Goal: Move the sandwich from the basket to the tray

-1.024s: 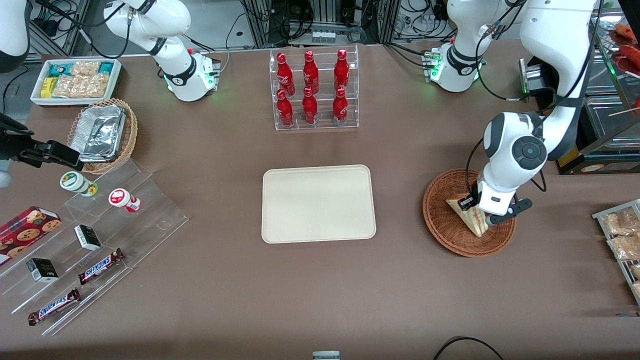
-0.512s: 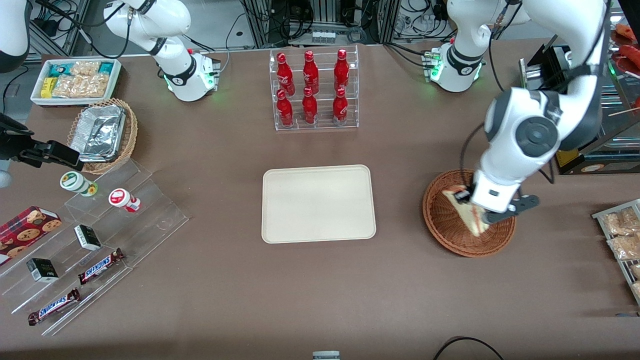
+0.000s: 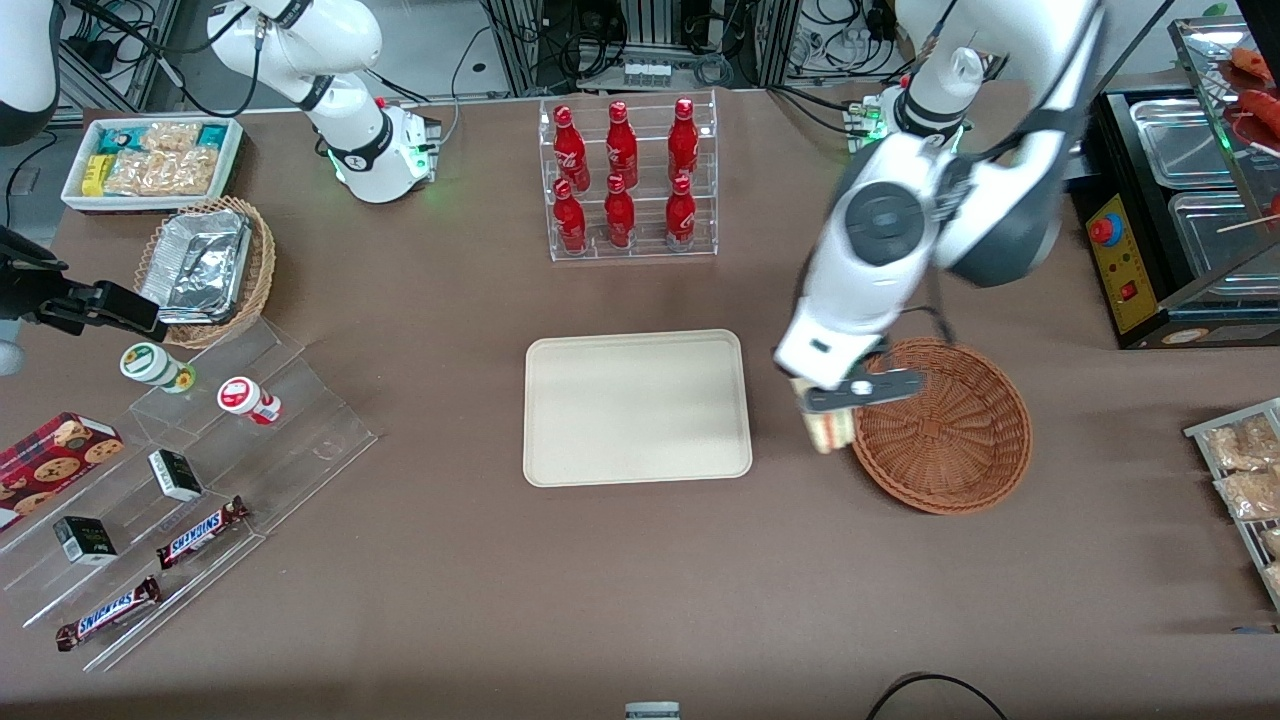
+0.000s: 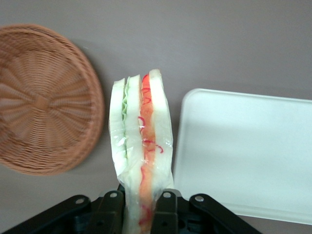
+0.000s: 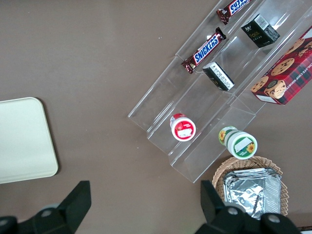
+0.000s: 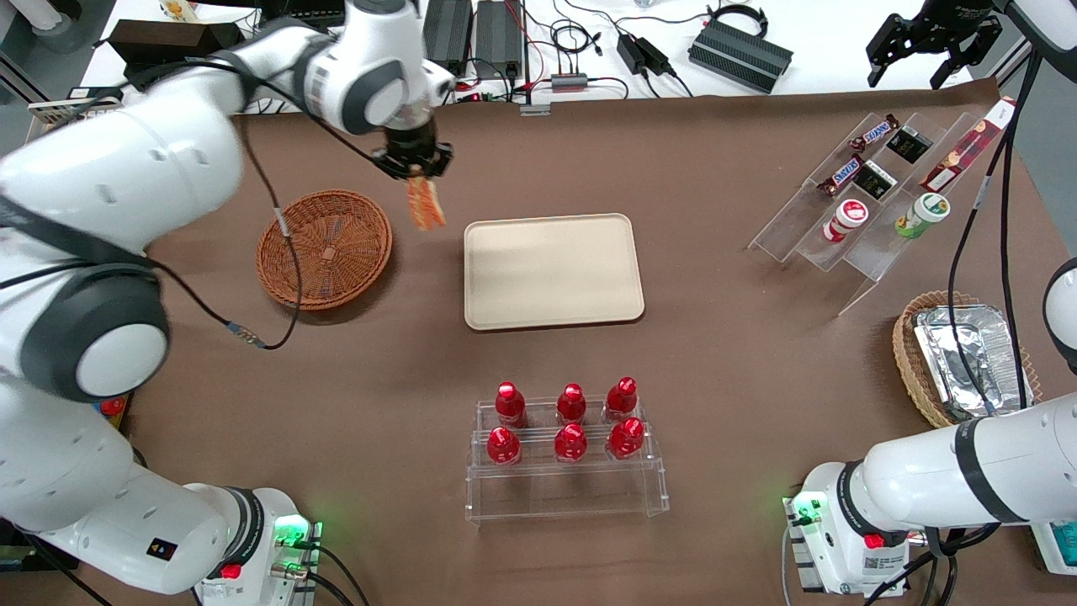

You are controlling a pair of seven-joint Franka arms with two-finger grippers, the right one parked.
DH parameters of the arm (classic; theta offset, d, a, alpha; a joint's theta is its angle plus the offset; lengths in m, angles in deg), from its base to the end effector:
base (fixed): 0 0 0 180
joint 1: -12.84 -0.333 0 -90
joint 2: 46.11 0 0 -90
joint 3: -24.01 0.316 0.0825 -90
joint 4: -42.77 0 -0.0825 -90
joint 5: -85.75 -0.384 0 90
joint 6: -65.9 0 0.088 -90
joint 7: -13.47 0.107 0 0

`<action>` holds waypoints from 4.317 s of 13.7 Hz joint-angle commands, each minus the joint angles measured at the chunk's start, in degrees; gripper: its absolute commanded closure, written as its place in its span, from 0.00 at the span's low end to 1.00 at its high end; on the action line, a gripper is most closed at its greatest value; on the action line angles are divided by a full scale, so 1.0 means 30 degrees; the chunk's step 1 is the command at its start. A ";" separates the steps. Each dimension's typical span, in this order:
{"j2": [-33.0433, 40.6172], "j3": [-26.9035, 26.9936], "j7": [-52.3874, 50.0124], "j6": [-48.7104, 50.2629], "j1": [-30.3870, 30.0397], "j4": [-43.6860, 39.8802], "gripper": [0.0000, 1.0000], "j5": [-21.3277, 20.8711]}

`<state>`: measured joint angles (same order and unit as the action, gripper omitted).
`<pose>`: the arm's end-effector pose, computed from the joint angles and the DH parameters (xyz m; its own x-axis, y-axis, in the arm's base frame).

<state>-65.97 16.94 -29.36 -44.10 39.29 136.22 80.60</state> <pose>0.5514 -0.3478 0.4156 0.9907 0.1355 -0.0128 0.1344 -0.9886 -0.0675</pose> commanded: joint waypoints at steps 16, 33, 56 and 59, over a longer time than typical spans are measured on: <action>-0.7176 0.0306 -0.1429 -0.6897 0.5390 -0.2819 1.00 -0.0686; -0.5483 0.0364 -0.1779 -0.4615 0.5304 -0.2966 0.00 -0.1102; 0.3103 0.0423 0.6093 0.5083 -0.5854 -0.2528 0.00 0.0688; 0.4126 0.0423 0.7477 0.4969 -0.7144 -0.1097 0.00 0.0688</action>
<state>-57.38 18.88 -9.12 -28.79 19.92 127.91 81.91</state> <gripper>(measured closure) 0.000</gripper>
